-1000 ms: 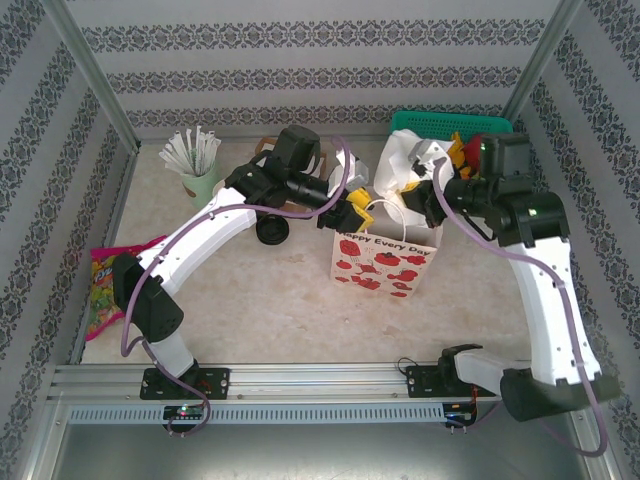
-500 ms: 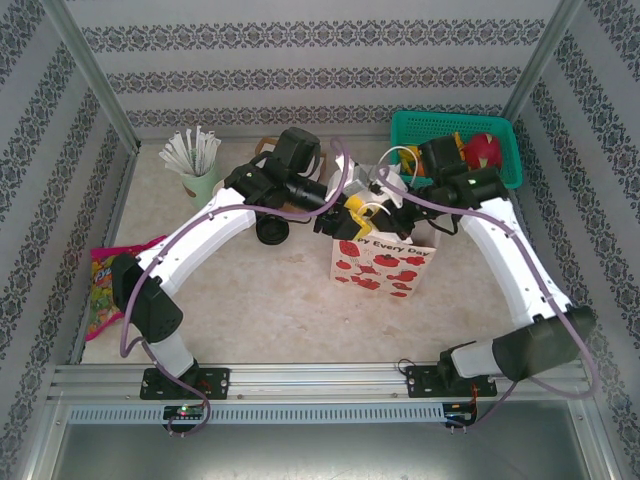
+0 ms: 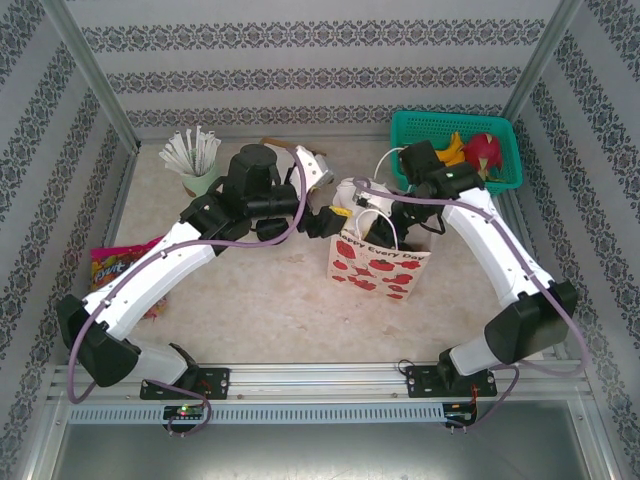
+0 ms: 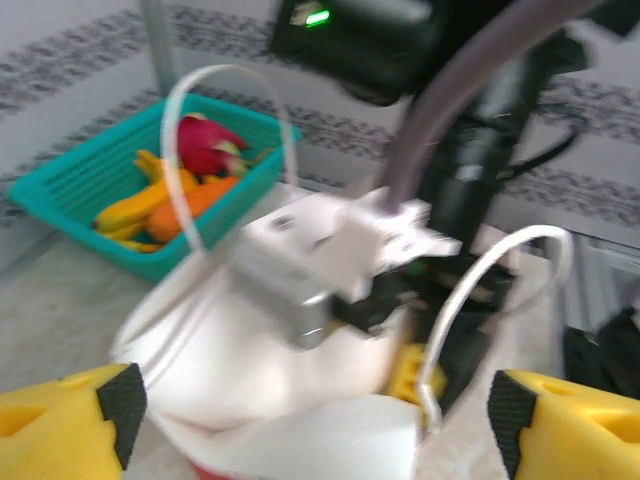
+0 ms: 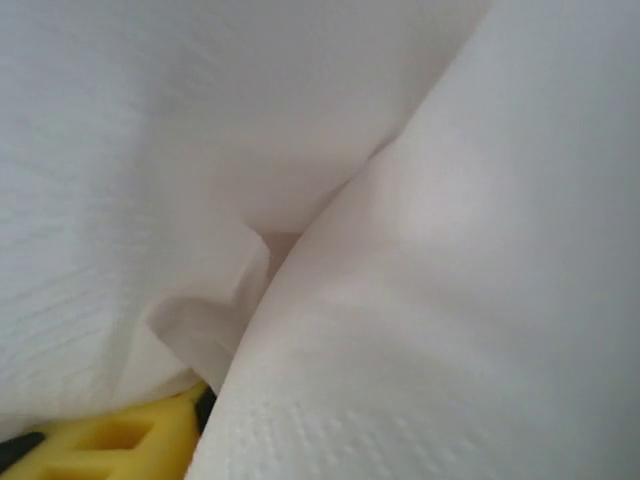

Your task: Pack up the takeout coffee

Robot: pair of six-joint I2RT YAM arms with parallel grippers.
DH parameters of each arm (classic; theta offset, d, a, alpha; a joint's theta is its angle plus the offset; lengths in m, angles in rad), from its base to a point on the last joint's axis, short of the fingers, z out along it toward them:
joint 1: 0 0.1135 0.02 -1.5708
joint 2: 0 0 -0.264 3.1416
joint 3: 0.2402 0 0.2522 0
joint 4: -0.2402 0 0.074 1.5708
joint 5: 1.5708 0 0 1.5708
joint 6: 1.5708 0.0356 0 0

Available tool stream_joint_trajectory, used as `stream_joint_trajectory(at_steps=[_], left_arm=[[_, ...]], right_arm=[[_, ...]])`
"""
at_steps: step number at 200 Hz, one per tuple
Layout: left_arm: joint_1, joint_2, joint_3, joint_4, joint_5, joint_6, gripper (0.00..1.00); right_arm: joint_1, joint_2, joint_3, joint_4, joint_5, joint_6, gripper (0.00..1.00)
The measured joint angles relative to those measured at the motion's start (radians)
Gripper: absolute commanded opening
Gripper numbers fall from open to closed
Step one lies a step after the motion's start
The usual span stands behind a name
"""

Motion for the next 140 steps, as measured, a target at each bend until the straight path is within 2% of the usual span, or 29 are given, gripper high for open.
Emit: stream_joint_trajectory(at_steps=[35,47,58,65,83,102,140], left_arm=[[0.01,0.023,0.007,0.005,-0.197,-0.107,0.98],[0.018,0.051,0.04,-0.018,-0.233,-0.144,0.96],[0.022,0.085,0.084,-0.05,-0.255,-0.179,0.93],[0.027,0.106,0.109,-0.072,-0.257,-0.196,0.89],[0.027,0.144,0.153,-0.127,-0.249,-0.232,0.8],[0.027,0.175,0.187,-0.193,-0.231,-0.258,0.75],[0.026,0.242,0.246,-0.288,-0.139,-0.275,0.76]], right_arm=[[-0.037,-0.117,0.0,0.076,-0.028,0.028,0.73],[-0.047,-0.161,-0.003,0.107,-0.028,0.045,0.76],[-0.053,-0.195,-0.013,0.139,-0.026,0.058,0.74],[-0.053,-0.214,-0.023,0.16,-0.022,0.073,0.72],[-0.053,-0.231,-0.041,0.194,0.002,0.117,0.59],[-0.053,-0.22,-0.052,0.232,0.038,0.163,0.61],[-0.053,-0.258,-0.149,0.306,0.053,0.231,0.63]])
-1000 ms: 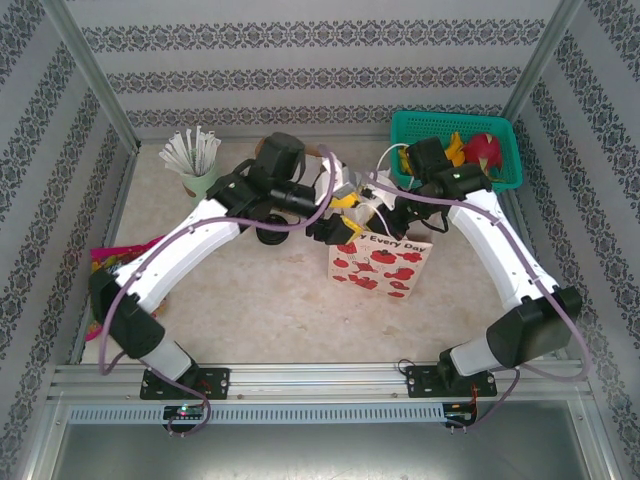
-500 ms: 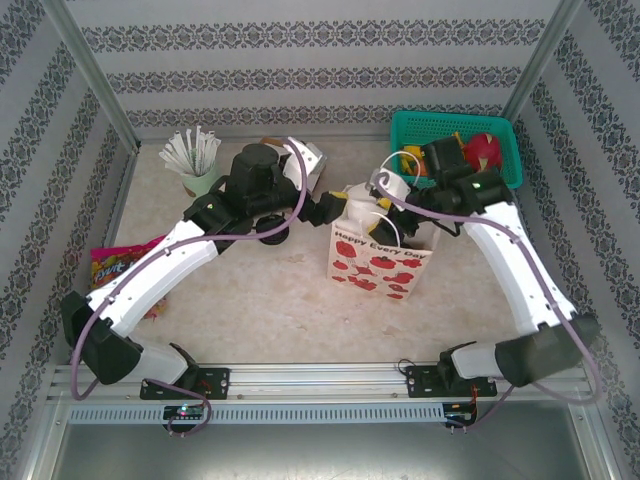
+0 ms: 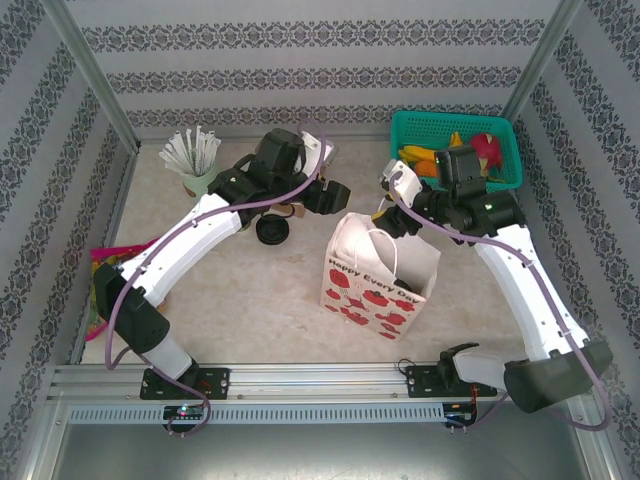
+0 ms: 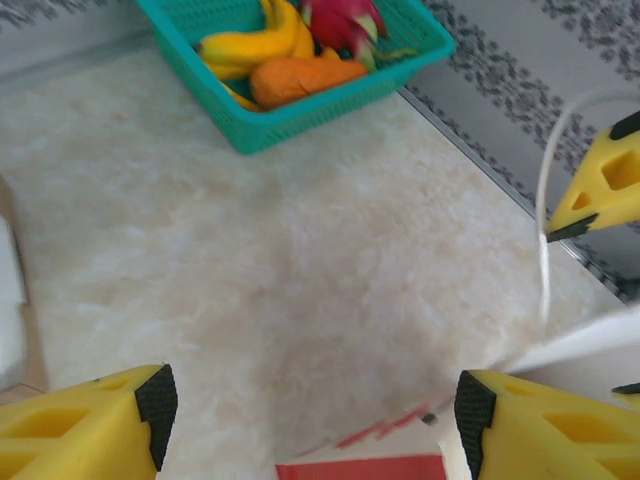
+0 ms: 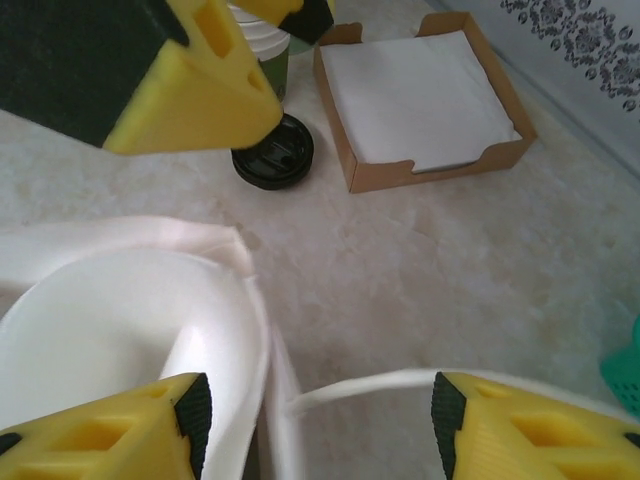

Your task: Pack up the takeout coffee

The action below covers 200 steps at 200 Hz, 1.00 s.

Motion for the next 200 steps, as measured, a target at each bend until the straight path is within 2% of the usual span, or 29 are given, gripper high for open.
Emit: stream_joint_trajectory(at_steps=[26,50,78,99,133,168,182,200], left_arm=[[-0.002,0.011,0.002,-0.063,0.072,0.003,0.8],[-0.002,-0.005,-0.011,-0.082,0.128,0.028,0.8],[-0.017,-0.007,0.005,-0.154,0.154,0.086,0.71],[-0.039,0.034,0.072,-0.227,0.138,0.126,0.65],[-0.048,0.114,0.154,-0.269,0.114,0.154,0.47],[-0.048,0.174,0.212,-0.279,0.097,0.154,0.38],[-0.048,0.189,0.234,-0.279,0.086,0.152,0.38],[-0.049,0.209,0.268,-0.279,0.074,0.15,0.49]], right_arm=[[0.0,-0.049,-0.045,0.037,-0.001,0.029,0.69],[0.001,-0.087,-0.048,0.07,-0.019,0.062,0.72],[0.005,-0.141,-0.048,0.084,-0.061,0.1,0.78],[0.022,-0.194,-0.056,0.099,-0.073,0.135,0.88],[0.035,-0.268,-0.1,0.135,-0.073,0.179,0.9],[0.035,-0.233,-0.128,0.146,-0.073,0.185,0.89],[0.035,-0.196,-0.132,0.147,-0.072,0.184,0.89],[0.035,-0.169,-0.138,0.145,-0.071,0.188,0.9]])
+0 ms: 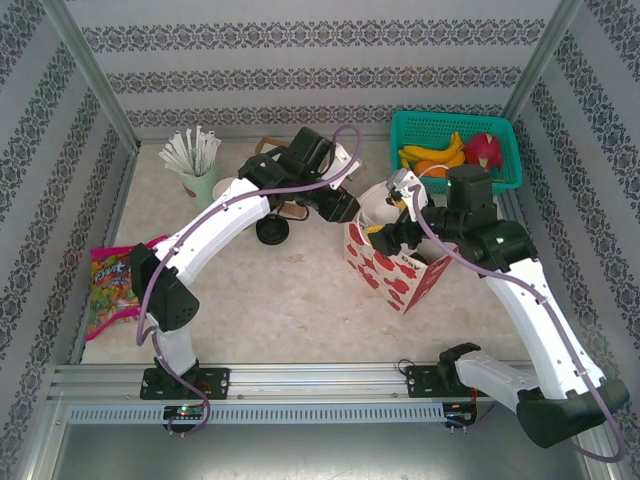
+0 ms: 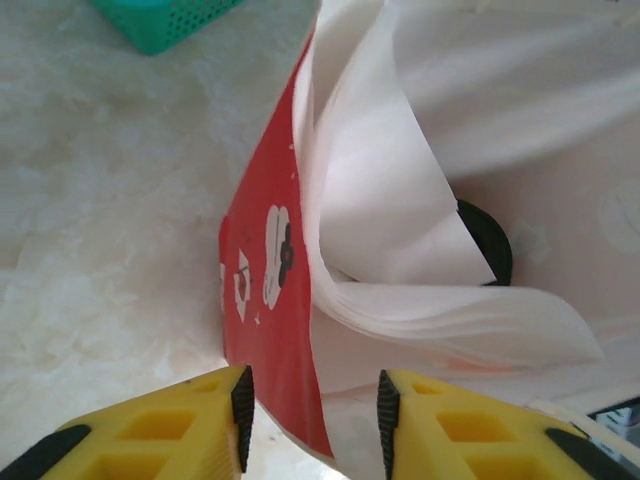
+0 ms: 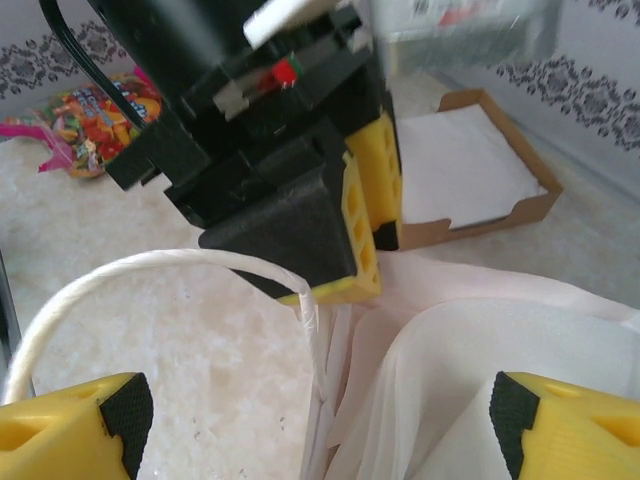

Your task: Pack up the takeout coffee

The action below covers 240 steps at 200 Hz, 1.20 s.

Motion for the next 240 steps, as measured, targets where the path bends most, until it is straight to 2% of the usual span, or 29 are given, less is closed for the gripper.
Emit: stream_joint_trajectory(at_steps=[12,48,68,85,137,199,240], left_arm=[[0.0,0.016,0.023,-0.001,-0.01,0.001,0.52],[0.0,0.101,0.142,-0.02,-0.049,0.023,0.55],[0.0,0.176,0.239,-0.039,-0.05,0.048,0.6],[0.0,0.232,0.301,-0.056,-0.038,0.074,0.6],[0.0,0.298,0.378,-0.09,-0.002,0.124,0.3],[0.0,0.284,0.377,-0.096,-0.051,0.064,0.0],[-0.001,0.186,0.264,-0.102,-0.179,-0.068,0.0]], right_arm=[[0.0,0.003,0.0,-0.001,0.006,0.019,0.98],[0.0,-0.031,0.001,0.001,0.034,0.122,0.98],[0.001,-0.084,-0.003,0.029,0.103,0.218,0.98],[0.005,-0.143,-0.018,0.047,0.172,0.324,0.98],[0.005,-0.251,-0.093,0.013,0.237,0.622,0.98],[-0.007,-0.355,-0.147,-0.077,0.391,0.793,0.98],[-0.044,-0.32,-0.122,-0.052,0.504,0.809,0.98]])
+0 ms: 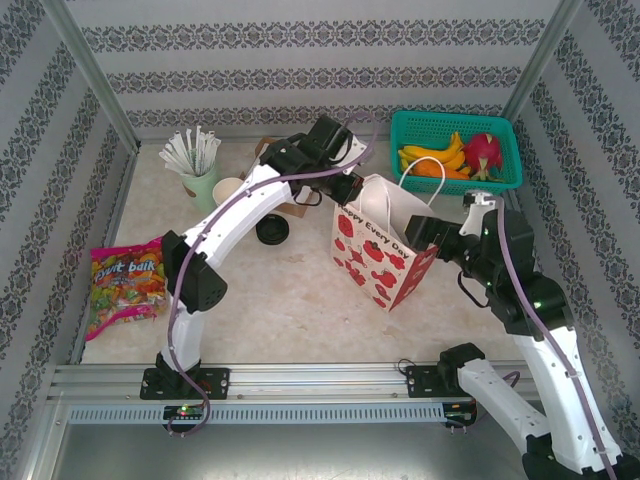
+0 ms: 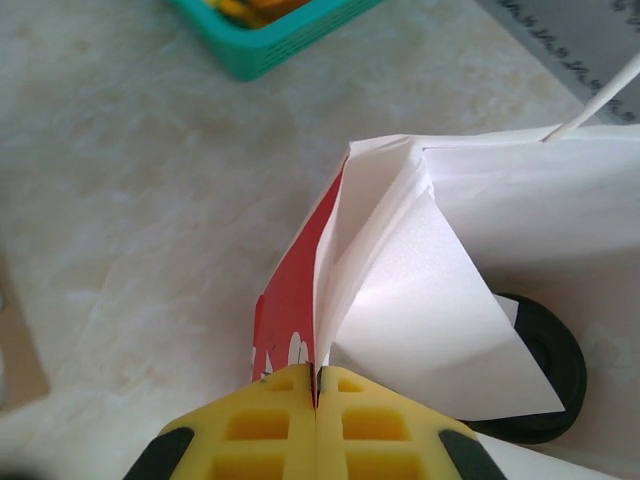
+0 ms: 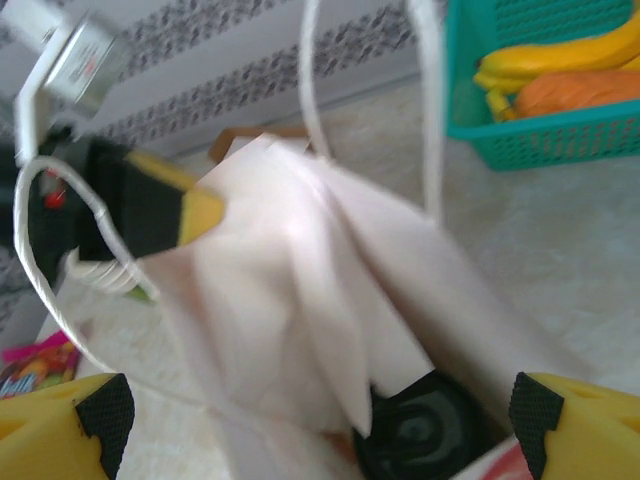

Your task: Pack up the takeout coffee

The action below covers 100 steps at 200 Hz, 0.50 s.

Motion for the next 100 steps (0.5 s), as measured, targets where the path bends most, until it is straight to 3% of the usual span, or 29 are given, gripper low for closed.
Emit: stream_joint_trajectory(at_steps=[44,100], left_arm=[[-0.004,-0.162,-0.195,0.013,-0.2,-0.224,0.0],[-0.004,-0.356,-0.478,0.134,-0.432,-0.489,0.0]], right_arm=[[-0.056,0.073,0.042,0.078,0.108,-0.005,0.98],[-0.07,0.193,0.088,0.159,0.127,-0.04,0.98]])
